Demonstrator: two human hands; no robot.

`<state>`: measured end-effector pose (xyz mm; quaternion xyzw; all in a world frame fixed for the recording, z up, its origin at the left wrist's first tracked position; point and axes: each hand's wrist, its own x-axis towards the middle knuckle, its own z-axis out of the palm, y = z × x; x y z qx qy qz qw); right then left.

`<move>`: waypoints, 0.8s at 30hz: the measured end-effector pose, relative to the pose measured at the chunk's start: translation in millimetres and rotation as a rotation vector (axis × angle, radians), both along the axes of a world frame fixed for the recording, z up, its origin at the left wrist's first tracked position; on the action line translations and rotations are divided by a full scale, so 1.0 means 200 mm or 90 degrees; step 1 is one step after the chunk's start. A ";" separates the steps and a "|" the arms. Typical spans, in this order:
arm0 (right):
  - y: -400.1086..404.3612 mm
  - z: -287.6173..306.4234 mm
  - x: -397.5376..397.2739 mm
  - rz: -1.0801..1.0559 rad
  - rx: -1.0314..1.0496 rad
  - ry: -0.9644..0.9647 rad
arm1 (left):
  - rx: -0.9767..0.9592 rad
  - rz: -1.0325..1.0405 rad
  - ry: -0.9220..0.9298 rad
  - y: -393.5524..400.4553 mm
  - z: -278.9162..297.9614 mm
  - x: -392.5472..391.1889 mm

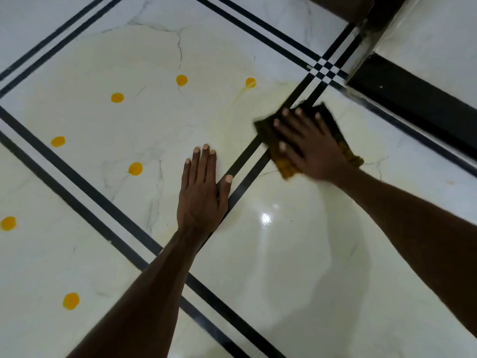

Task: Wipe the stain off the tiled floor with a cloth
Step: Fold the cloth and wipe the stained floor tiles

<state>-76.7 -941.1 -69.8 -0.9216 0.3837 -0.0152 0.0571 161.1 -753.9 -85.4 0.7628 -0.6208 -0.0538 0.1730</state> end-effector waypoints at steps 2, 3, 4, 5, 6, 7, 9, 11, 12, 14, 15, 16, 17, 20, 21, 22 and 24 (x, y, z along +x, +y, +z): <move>-0.12 0.00 0.21 -0.180 0.018 -0.013 | 0.005 0.006 -0.001 0.00 0.00 0.00; -0.14 0.00 0.30 -0.233 0.018 -0.013 | 0.003 -0.003 -0.004 0.00 0.00 0.00; -0.13 -0.01 0.40 -0.234 0.019 -0.009 | 0.004 -0.004 0.000 0.01 0.00 0.00; -0.09 -0.01 0.49 -0.197 0.010 -0.015 | -0.001 -0.001 0.005 0.00 0.00 0.00; -0.02 -0.02 0.55 -0.130 -0.007 -0.027 | -0.007 0.000 0.009 -0.01 0.00 0.01; 0.09 -0.02 0.58 -0.048 -0.018 -0.032 | -0.014 0.004 0.020 -0.01 -0.01 0.02; 0.29 -0.03 0.52 0.081 -0.032 -0.023 | -0.028 0.002 0.048 0.00 0.00 0.02; 0.43 -0.03 0.34 0.138 -0.019 -0.010 | -0.019 -0.009 0.061 0.01 0.00 0.01; 0.45 -0.02 0.23 0.163 -0.001 -0.006 | -0.013 -0.012 0.060 0.01 -0.01 0.02; 0.40 -0.03 0.05 0.149 0.010 -0.006 | -0.010 -0.011 0.052 0.01 -0.01 0.02; 0.35 -0.03 0.01 0.088 0.008 -0.018 | -0.008 -0.013 0.042 0.02 -0.01 0.01; 0.28 -0.04 0.01 -0.006 0.009 -0.035 | -0.006 -0.016 0.028 0.02 -0.01 0.01; 0.22 -0.04 0.05 -0.124 0.022 -0.054 | -0.002 -0.020 0.017 0.02 -0.01 0.01; 0.20 -0.05 0.28 -0.290 0.051 -0.070 | 0.018 -0.017 0.029 0.03 0.00 0.00; 0.26 -0.05 0.34 -0.242 0.049 -0.074 | 0.024 -0.006 0.047 0.03 0.01 -0.01; 0.34 -0.06 0.36 -0.166 0.041 -0.080 | 0.031 0.002 0.066 0.03 0.04 -0.04; 0.53 -0.08 0.34 -0.041 0.042 -0.074 | 0.047 0.026 0.124 0.04 0.08 -0.09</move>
